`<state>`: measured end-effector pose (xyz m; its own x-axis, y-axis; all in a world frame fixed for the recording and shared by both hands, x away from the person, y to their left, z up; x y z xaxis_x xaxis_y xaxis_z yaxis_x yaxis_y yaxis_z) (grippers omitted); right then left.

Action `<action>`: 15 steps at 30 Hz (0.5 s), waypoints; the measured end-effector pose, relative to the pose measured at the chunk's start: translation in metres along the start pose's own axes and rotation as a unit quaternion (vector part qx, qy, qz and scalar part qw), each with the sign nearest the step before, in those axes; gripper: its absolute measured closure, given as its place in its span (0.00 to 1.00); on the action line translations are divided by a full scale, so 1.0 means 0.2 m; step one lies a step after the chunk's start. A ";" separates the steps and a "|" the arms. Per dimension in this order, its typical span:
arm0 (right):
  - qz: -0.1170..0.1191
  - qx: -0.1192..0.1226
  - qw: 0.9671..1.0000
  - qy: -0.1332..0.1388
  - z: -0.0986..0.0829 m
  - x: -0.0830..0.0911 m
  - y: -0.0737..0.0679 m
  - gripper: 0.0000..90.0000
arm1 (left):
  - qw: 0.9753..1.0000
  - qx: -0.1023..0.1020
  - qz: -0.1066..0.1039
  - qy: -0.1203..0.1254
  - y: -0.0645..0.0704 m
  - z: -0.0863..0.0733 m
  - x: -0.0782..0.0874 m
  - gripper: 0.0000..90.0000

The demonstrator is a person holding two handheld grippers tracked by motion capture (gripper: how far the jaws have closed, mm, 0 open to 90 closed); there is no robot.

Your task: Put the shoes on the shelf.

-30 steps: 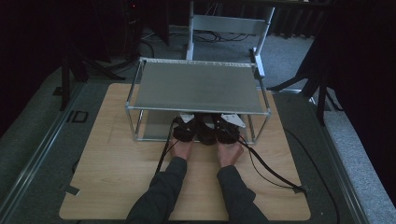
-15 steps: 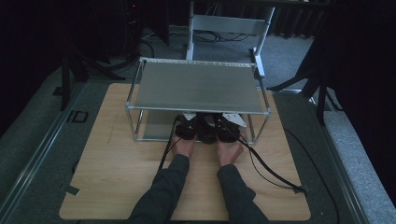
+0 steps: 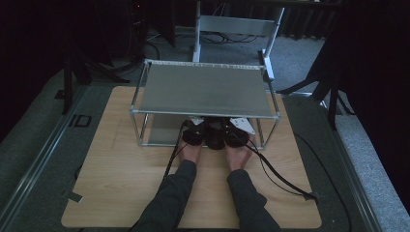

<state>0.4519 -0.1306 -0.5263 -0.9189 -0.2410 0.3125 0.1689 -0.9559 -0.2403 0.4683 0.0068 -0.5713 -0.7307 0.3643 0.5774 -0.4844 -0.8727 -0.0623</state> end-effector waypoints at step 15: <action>0.024 0.025 0.999 -0.012 0.05 0.14 -0.02 0.57 | 1.000 -0.003 -0.016 -0.018 -0.03 -0.03 0.00 0.93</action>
<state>0.4285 -0.1356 -0.5080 -0.9003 -0.2903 0.3243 0.2307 -0.9501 -0.2101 0.4686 0.0129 -0.5756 -0.6968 0.3797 0.6085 -0.5105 -0.8585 -0.0488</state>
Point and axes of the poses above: each handheld gripper's, and its own axes: x roughly backward along the jaws, z roughly out of its top, y roughly to its right, the point moved 4 cm from there along -x, roughly forward along the jaws, and after that the axes turned 14 degrees about -x, right-handed, at the moved point
